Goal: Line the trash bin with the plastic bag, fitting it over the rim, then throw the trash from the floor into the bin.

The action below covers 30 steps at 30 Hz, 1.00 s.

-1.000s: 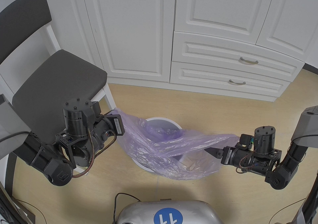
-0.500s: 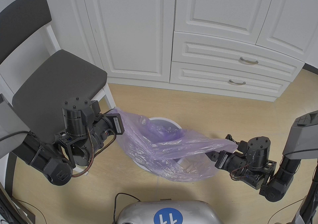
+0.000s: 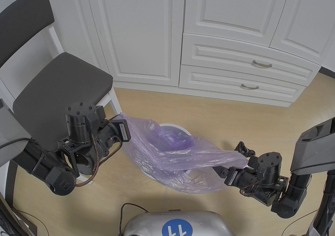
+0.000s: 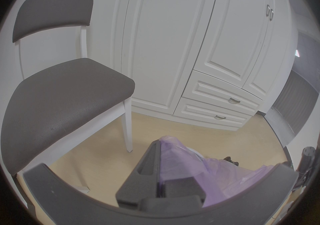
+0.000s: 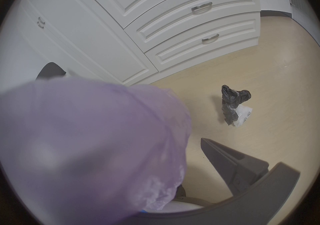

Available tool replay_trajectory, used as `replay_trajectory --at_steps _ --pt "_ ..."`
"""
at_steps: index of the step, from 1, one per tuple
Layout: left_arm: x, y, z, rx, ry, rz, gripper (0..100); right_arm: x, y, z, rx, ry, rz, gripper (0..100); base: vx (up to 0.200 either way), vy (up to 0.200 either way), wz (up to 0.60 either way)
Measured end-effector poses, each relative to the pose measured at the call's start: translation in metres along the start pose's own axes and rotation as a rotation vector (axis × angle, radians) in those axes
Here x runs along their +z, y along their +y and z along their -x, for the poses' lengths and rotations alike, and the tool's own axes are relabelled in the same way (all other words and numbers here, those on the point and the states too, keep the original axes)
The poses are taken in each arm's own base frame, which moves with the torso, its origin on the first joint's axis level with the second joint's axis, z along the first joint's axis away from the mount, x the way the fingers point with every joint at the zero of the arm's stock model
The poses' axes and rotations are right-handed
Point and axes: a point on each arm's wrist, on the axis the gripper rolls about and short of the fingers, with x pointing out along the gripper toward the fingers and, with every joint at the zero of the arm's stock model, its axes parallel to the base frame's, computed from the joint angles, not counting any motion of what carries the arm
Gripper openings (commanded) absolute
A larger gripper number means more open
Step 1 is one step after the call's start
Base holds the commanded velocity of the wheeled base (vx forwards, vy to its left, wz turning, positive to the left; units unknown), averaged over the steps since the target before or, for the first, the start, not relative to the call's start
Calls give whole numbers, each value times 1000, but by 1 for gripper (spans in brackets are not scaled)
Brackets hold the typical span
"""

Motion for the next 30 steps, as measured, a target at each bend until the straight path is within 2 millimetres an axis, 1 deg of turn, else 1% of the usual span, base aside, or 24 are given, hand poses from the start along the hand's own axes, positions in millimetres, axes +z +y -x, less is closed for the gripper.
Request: replay_trajectory --at_steps 7,8,15,23,26,30 --pt "0 0 0 2 -1 0 0 1 0 6 2 4 32 100 0 0 0" --pt "0 0 0 1 -1 0 0 1 0 7 3 5 35 0 0 0 0" --pt "0 0 0 2 -1 0 0 2 0 7 7 4 35 0 0 0 0" --pt "1 0 0 1 -2 1 0 8 -3 5 15 -6 24 0 0 0 0" --pt "1 0 0 1 -3 1 0 14 -4 3 22 -22 35 0 0 0 0" --pt "3 0 1 0 -9 3 0 27 -8 -5 36 -52 105 0 0 0 0"
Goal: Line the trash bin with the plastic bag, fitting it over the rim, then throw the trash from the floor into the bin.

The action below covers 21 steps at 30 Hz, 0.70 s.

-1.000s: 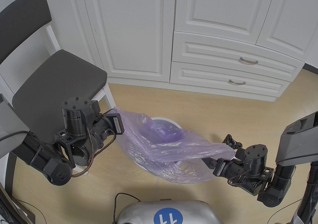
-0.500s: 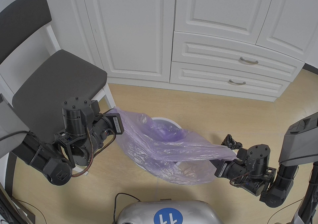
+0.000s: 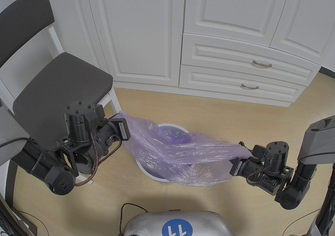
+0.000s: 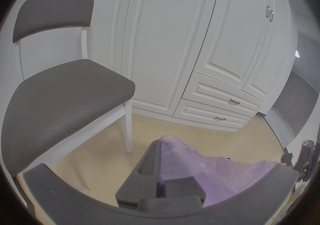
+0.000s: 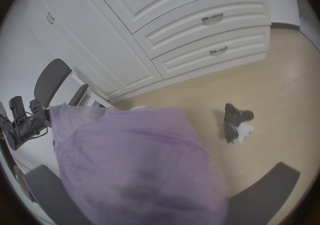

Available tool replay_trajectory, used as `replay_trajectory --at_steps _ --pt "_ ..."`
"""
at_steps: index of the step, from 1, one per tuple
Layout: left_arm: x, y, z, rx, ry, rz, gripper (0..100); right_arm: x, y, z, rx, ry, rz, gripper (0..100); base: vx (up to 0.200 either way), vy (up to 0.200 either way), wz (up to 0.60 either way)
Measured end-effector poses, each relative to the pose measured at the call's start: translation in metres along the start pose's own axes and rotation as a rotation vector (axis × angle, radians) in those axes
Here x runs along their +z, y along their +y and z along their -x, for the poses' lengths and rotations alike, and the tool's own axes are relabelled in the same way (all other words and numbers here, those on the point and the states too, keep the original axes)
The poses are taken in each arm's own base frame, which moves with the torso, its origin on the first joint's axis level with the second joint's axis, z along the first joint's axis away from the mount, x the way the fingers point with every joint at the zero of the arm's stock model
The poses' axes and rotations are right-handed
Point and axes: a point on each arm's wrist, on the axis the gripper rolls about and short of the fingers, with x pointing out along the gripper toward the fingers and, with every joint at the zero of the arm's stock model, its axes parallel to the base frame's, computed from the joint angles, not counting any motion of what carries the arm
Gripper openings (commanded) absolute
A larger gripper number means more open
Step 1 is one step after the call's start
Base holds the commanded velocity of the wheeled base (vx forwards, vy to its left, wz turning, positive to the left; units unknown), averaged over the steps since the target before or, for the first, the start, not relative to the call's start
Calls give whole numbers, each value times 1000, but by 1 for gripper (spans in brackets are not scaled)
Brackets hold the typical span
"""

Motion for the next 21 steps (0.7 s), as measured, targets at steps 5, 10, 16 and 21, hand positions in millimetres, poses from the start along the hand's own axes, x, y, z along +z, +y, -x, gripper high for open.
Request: replay_trajectory --at_steps 5,10,16,21 --pt "2 0 2 0 -6 2 0 16 -7 -14 -20 9 56 0 0 0 0" --pt "4 2 4 2 -9 1 0 30 -6 -24 -64 127 71 0 0 0 0" --pt "6 3 8 4 -10 -8 0 60 9 -26 -80 240 53 0 0 0 0" --pt "7 8 12 15 -7 -40 0 93 28 -20 -54 288 -19 0 0 0 0"
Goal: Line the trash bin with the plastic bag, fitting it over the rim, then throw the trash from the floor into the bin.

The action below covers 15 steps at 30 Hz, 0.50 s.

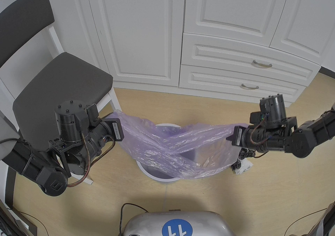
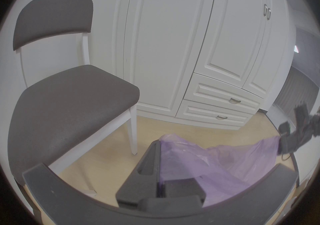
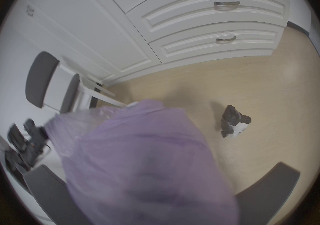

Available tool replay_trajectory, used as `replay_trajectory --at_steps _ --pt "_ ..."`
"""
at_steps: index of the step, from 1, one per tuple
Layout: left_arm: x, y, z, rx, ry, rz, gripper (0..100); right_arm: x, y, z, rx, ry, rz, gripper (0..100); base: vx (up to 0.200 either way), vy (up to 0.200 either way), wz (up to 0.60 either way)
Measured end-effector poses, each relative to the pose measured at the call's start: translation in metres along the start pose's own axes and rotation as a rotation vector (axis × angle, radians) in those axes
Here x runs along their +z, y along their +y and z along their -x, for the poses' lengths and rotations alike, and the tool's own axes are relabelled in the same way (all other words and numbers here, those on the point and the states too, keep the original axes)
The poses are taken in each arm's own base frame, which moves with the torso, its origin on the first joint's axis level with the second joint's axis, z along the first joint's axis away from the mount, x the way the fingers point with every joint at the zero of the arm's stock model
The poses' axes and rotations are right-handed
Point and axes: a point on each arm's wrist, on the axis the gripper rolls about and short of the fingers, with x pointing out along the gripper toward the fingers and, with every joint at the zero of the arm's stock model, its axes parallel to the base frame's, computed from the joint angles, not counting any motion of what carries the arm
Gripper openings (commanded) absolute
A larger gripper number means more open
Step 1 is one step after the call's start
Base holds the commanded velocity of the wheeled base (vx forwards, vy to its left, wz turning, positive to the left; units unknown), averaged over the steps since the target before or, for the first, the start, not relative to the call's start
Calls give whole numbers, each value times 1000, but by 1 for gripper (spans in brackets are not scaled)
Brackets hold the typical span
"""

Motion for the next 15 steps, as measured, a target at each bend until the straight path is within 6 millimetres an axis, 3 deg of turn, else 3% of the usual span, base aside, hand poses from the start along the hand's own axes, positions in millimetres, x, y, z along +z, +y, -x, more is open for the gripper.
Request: replay_trajectory --at_steps 7,15 --pt "-5 9 5 21 45 -44 0 21 34 19 108 -47 -74 0 0 0 0" --pt "-11 5 12 -2 85 -63 0 4 50 28 142 -6 34 0 0 0 0"
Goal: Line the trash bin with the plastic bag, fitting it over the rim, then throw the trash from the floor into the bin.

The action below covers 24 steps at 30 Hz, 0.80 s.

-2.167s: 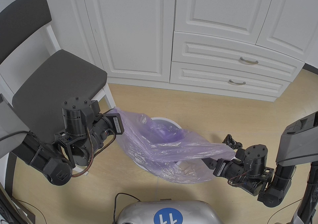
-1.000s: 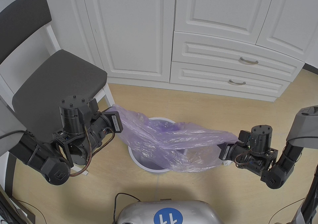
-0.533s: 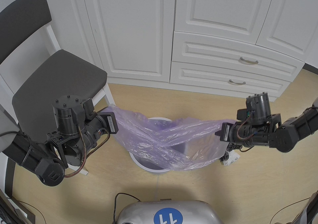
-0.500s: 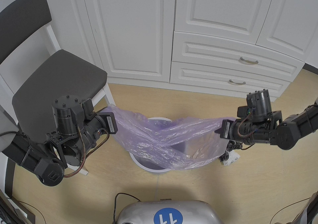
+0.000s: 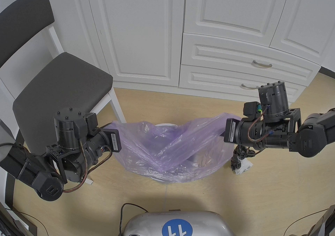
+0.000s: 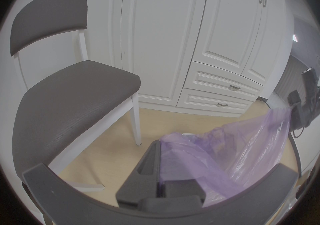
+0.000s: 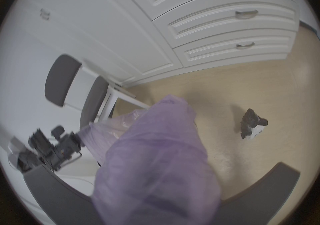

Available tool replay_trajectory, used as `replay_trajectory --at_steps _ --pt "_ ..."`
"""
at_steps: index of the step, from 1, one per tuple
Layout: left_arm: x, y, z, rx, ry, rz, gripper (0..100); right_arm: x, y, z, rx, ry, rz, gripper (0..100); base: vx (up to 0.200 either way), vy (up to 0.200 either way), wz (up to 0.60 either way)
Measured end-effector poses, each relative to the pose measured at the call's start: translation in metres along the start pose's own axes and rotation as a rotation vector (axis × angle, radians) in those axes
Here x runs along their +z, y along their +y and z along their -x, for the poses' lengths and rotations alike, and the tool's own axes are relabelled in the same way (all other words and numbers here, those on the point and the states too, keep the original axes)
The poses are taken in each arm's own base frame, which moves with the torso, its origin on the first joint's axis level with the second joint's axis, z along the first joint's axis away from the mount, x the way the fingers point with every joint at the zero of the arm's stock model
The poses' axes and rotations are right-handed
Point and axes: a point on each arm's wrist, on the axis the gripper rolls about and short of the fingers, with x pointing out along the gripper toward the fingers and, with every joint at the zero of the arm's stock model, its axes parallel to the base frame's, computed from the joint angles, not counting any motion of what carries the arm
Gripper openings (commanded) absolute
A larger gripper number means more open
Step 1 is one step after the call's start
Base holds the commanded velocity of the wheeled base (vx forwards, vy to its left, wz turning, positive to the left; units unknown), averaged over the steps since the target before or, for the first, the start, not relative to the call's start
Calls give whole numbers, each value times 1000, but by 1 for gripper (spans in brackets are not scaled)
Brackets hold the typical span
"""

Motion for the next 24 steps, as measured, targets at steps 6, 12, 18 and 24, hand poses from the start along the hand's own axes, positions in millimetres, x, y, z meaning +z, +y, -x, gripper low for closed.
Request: replay_trajectory --at_steps 6,12,18,24 --pt "-1 -7 3 -27 2 -5 0 -21 2 2 -6 83 154 0 0 0 0" --pt "-1 -11 6 -47 2 -9 0 -35 4 0 -7 151 203 0 0 0 0" --pt "-1 -21 9 -82 -7 -3 0 -44 11 -23 4 140 171 0 0 0 0" --pt "0 -33 11 -125 -13 34 0 -40 25 -49 107 -47 84 0 0 0 0"
